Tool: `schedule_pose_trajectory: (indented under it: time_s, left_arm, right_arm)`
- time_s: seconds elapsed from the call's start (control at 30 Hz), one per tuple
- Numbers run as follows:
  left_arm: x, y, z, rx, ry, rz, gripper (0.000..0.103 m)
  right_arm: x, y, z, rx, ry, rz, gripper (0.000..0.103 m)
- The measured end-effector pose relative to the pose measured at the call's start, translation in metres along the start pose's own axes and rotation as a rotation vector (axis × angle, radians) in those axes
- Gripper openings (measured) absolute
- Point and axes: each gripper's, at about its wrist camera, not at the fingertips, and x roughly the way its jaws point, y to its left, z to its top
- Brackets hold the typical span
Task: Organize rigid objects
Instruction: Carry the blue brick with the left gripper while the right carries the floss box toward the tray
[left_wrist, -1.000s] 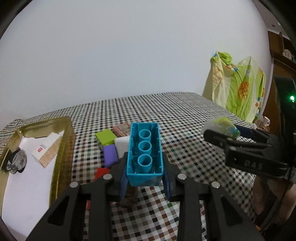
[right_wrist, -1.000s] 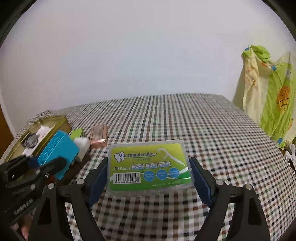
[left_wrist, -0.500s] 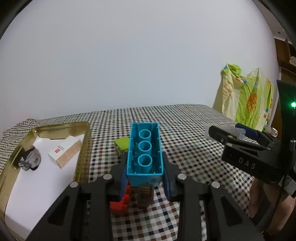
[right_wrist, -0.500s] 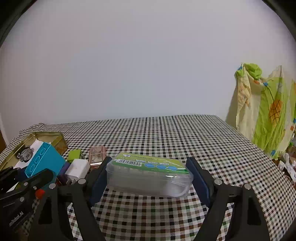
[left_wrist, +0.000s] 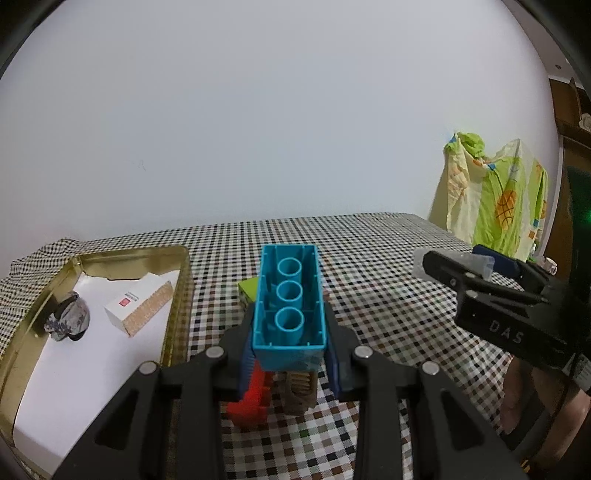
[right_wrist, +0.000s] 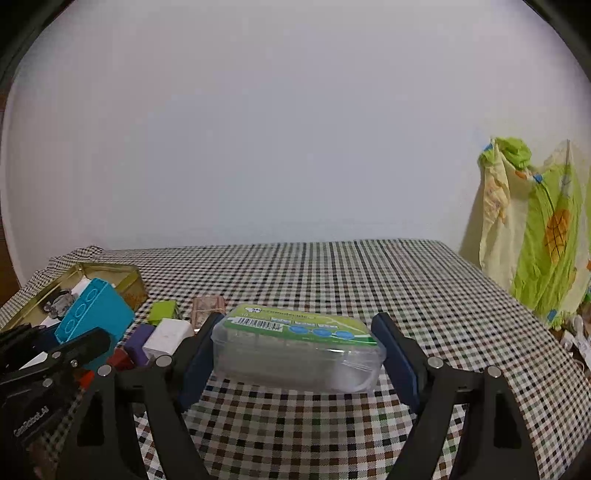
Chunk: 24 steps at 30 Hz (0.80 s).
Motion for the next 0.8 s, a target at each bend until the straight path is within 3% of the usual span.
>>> schedule_pose_trajectory:
  time_s: [0.47, 0.8]
  left_arm:
    - [-0.013, 0.001, -0.001, 0.013, -0.056, 0.042, 0.030]
    - [-0.023, 0.002, -0.003, 0.027, -0.096, 0.067, 0.030]
  right_arm:
    - [-0.021, 0.008, 0.000, -0.028, -0.120, 0.043, 0.082]
    - [-0.021, 0.026, 0.002, -0.031, -0.131, 0.074, 0.082]
